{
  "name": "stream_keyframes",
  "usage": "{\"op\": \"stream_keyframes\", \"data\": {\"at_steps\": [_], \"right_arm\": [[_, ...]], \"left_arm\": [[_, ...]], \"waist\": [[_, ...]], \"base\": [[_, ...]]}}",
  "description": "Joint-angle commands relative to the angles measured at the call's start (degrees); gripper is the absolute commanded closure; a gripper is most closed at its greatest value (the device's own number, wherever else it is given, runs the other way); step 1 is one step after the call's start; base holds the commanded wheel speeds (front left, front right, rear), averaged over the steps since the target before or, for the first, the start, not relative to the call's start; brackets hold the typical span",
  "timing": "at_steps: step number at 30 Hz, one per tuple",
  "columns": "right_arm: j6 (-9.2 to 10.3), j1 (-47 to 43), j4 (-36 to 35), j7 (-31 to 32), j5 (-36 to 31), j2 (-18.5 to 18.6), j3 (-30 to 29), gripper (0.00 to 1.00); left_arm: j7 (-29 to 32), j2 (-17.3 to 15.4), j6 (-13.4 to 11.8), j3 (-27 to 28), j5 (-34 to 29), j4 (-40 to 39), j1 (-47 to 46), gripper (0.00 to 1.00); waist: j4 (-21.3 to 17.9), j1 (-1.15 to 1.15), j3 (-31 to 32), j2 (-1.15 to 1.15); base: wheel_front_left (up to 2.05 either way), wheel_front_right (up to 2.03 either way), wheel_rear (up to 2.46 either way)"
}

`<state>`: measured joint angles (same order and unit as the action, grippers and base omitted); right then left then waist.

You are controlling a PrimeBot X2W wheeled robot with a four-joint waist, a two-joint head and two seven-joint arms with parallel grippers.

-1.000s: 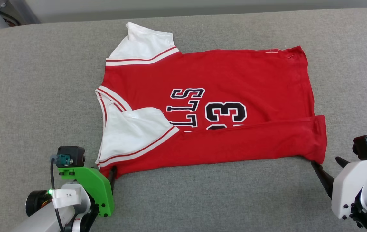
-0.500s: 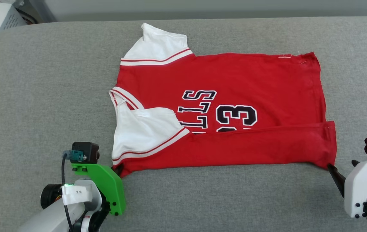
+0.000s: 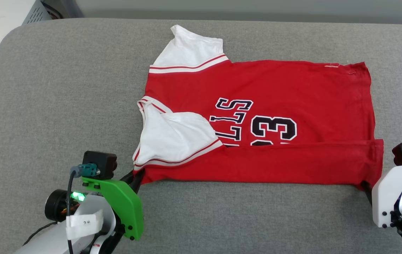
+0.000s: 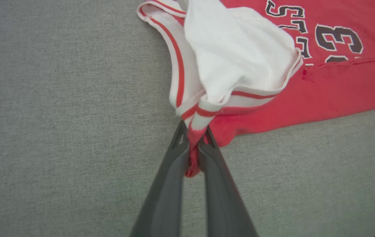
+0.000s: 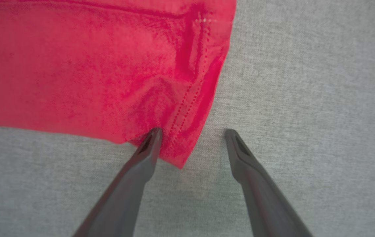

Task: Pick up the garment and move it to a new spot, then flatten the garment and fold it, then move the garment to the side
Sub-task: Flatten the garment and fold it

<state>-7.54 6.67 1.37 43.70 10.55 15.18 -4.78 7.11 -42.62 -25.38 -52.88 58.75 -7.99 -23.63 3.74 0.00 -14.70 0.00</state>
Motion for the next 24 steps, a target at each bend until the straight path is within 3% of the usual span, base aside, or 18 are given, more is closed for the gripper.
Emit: {"op": "stream_keyframes", "data": {"at_steps": [1,6,7,8,9,24], "right_arm": [[0.05,1.33,1.22,-0.57,-0.96,-0.08,0.09,0.0],[0.05,2.28,4.32,-0.64,-0.91,-1.0,0.56,0.02],[0.05,2.39,4.88,-0.53,-0.67,-1.05,0.76,0.5],[0.05,2.42,5.19,-0.44,-0.55,-1.02,0.9,0.63],[0.05,2.5,5.68,-0.39,-0.36,-0.87,1.13,1.0],[0.05,1.37,6.09,-0.17,2.9,4.49,1.38,1.0]], "left_arm": [[0.09,-0.55,-0.42,0.1,-0.75,-0.29,-0.82,1.0],[0.2,-0.81,-0.57,0.03,-0.94,-0.73,-0.91,1.0],[0.21,-0.85,-0.56,0.0,-0.96,-0.66,-0.9,1.0],[0.22,-0.86,-0.55,-0.01,-0.96,-0.61,-0.89,1.0],[0.21,-0.87,-0.49,-0.04,-0.95,-0.47,-0.88,1.0],[1.49,-0.88,0.8,-1.56,0.67,2.6,1.34,1.0]], "waist": [[0.12,0.0,-0.49,0.0],[0.13,0.0,-1.18,0.0],[0.1,0.0,-1.24,0.0],[0.08,0.0,-1.26,0.0],[0.05,0.0,-1.27,0.0],[-0.27,0.0,3.19,0.0]], "base": [[0.0,0.0,0.0],[0.0,0.0,0.0],[0.0,0.0,0.0],[0.0,0.0,0.0],[0.0,0.0,0.0],[0.0,0.0,0.0]]}}
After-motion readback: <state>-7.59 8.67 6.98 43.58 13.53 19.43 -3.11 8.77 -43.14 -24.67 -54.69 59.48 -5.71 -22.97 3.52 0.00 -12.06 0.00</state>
